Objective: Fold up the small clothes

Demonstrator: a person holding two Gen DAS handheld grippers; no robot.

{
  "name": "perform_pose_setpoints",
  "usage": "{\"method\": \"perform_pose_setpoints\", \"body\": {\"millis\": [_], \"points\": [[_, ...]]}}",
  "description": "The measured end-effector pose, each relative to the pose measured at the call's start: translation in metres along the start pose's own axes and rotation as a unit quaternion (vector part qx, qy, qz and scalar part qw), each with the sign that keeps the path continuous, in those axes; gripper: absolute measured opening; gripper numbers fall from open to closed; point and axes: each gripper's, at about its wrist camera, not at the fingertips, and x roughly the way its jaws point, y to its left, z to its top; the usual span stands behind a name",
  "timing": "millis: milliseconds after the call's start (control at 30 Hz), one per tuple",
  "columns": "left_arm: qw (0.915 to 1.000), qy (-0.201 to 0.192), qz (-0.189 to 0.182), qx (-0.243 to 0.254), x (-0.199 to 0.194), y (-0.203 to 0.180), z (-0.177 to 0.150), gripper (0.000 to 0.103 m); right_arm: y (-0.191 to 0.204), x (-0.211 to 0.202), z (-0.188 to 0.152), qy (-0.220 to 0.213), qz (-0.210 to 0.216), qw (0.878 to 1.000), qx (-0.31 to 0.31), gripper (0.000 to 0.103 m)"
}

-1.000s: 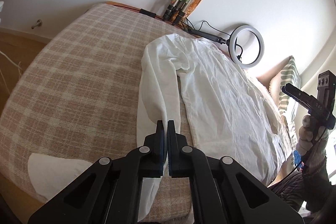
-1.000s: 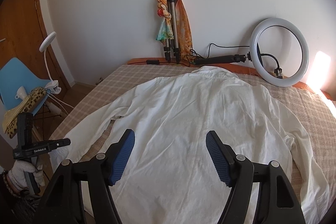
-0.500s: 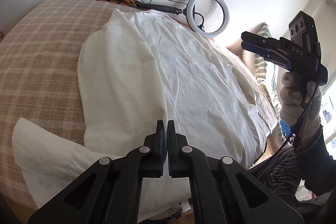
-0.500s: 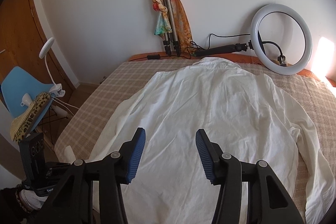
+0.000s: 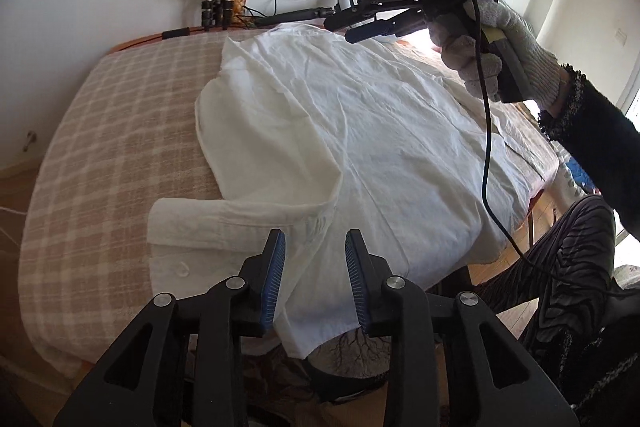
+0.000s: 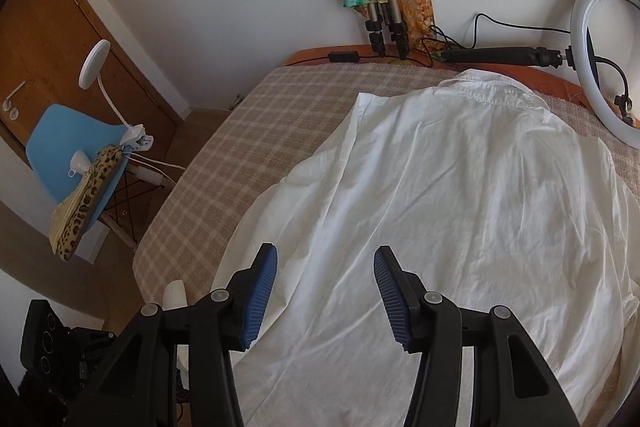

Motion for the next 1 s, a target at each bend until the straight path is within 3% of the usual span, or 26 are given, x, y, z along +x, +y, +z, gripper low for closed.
{"method": "perform_pose_setpoints", "body": {"millis": [100, 167, 200, 233, 300, 533, 600, 667, 700, 733, 800, 1000], "points": [[0.9992, 0.023, 0.031, -0.003, 0.005, 0.018, -0.016, 0.032, -0.002, 0.031, 0.018, 0.026, 0.005, 1.0, 0.011, 0.054], [0.9983, 0.02, 0.043, -0.033, 0.004, 0.04, -0.016, 0.035, -0.002, 0.048, 0.029, 0.039, 0.0, 0.999, 0.011, 0.054], [0.9975, 0.019, 0.04, -0.056, 0.003, 0.054, -0.014, 0.038, -0.002, 0.058, 0.035, 0.046, -0.007, 0.999, 0.015, 0.054], [0.9959, 0.018, 0.046, -0.075, 0.004, 0.068, -0.012, 0.048, -0.003, 0.066, 0.04, 0.052, -0.012, 0.998, 0.019, 0.054], [0.9922, 0.017, 0.065, -0.105, 0.006, 0.091, -0.007, 0.05, -0.005, 0.081, 0.048, 0.06, -0.025, 0.998, 0.02, 0.053], [0.9934, 0.044, 0.003, -0.106, 0.04, 0.099, 0.003, 0.049, -0.002, 0.123, 0.061, 0.09, -0.023, 0.995, 0.023, 0.046], [0.9933, 0.047, -0.011, -0.105, 0.048, 0.094, 0.003, 0.044, 0.002, 0.132, 0.06, 0.103, -0.031, 0.994, 0.01, 0.042], [0.9937, 0.043, -0.021, -0.101, 0.048, 0.089, 0.003, 0.009, 0.005, 0.138, 0.058, 0.109, -0.037, 0.993, -0.003, 0.034], [0.9937, 0.039, -0.028, -0.101, 0.047, 0.087, 0.003, 0.006, 0.006, 0.14, 0.057, 0.109, -0.037, 0.993, -0.006, 0.025], [0.994, 0.028, -0.031, -0.101, 0.042, 0.086, 0.004, 0.005, 0.007, 0.14, 0.056, 0.107, -0.04, 0.993, -0.008, 0.02], [0.9941, 0.01, -0.042, -0.1, 0.033, 0.08, 0.006, 0.003, 0.005, 0.138, 0.055, 0.1, -0.047, 0.994, -0.005, 0.001], [0.9949, -0.025, -0.076, -0.061, 0.01, 0.045, 0.005, 0.003, 0.0, 0.119, 0.064, 0.068, -0.051, 0.996, -0.008, 0.0]]}}
